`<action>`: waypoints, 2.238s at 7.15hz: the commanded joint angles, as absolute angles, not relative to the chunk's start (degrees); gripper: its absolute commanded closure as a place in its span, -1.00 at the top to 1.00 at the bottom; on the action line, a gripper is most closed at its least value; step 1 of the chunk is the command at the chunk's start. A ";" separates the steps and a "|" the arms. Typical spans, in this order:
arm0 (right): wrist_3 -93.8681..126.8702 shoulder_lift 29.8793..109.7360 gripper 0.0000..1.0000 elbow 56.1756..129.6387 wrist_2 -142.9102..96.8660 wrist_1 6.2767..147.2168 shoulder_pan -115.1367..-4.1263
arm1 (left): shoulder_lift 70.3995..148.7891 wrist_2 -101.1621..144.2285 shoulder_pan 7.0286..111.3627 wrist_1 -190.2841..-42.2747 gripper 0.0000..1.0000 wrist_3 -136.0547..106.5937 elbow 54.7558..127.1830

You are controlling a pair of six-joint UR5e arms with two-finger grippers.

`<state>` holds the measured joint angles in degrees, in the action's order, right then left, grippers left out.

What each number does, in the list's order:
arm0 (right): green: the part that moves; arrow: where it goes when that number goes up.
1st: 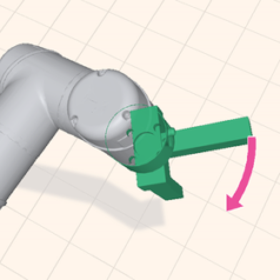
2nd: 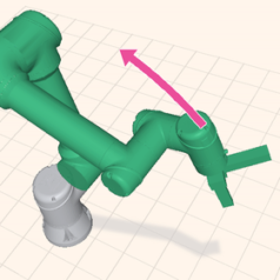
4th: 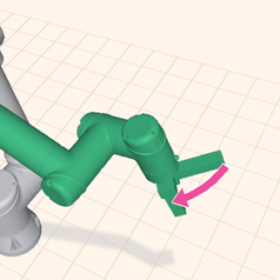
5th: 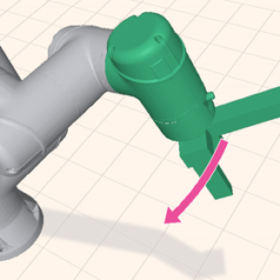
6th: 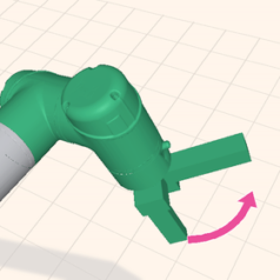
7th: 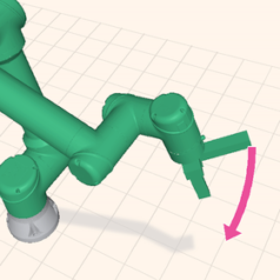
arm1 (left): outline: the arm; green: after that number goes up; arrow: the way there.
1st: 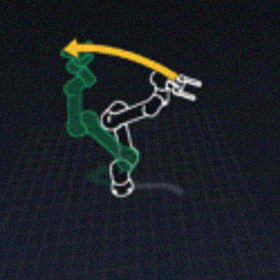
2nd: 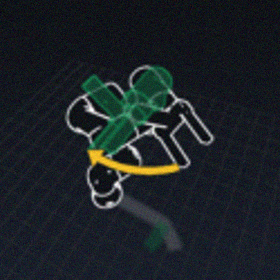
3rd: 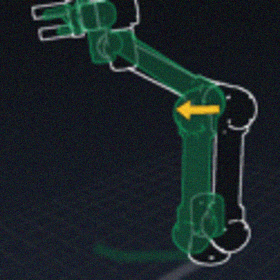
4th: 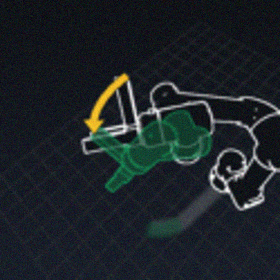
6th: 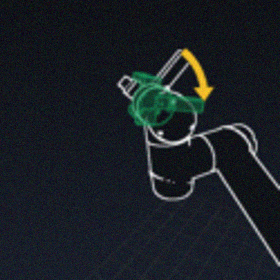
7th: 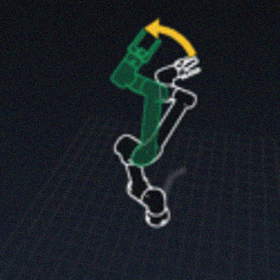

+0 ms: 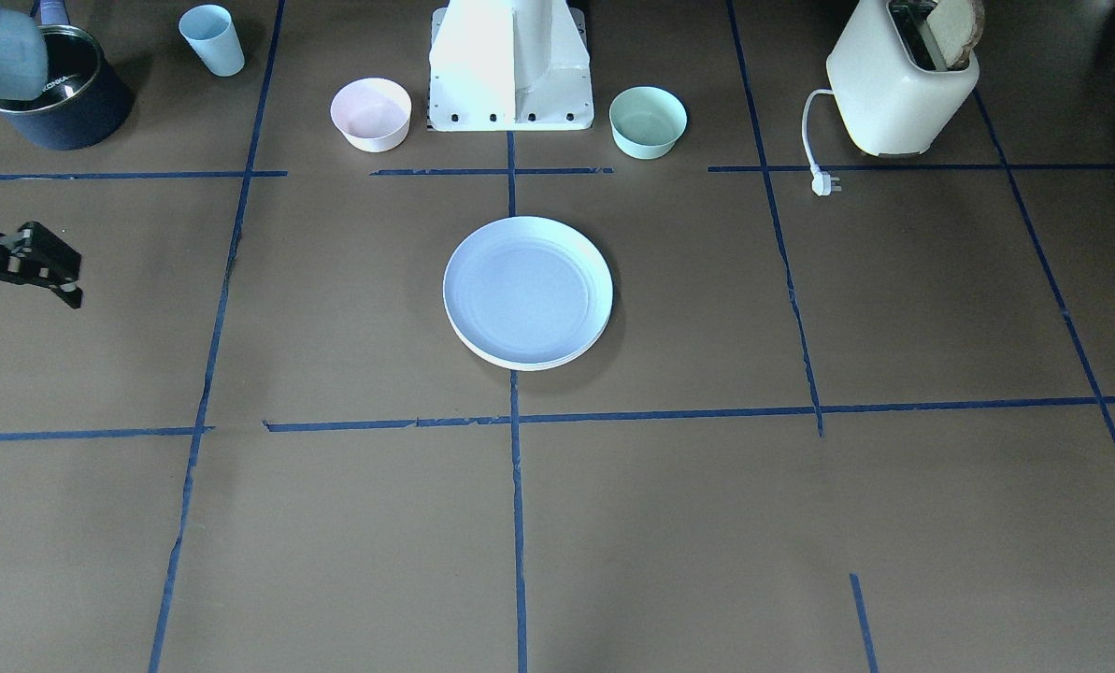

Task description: Stack three plates with pink and blue

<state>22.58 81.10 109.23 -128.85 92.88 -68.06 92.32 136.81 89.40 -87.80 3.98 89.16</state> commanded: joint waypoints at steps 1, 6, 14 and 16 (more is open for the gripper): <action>11.65 87.60 1.00 107.50 -132.61 93.08 -76.17 | 90.97 136.93 89.38 -88.33 1.00 3.96 88.77; -9.49 95.18 1.00 95.89 -137.92 92.55 -92.72 | 90.97 137.02 89.47 -88.15 1.00 3.87 89.30; -7.38 96.68 1.00 95.01 -135.88 92.64 -93.43 | 89.66 136.85 89.47 -88.68 1.00 4.22 88.77; -7.38 96.50 1.00 95.10 -135.88 92.72 -93.43 | 89.56 136.93 91.13 -88.59 1.00 5.62 88.86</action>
<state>-7.42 96.60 95.06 -135.87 92.66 -93.41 89.67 136.91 90.06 -88.60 5.09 88.79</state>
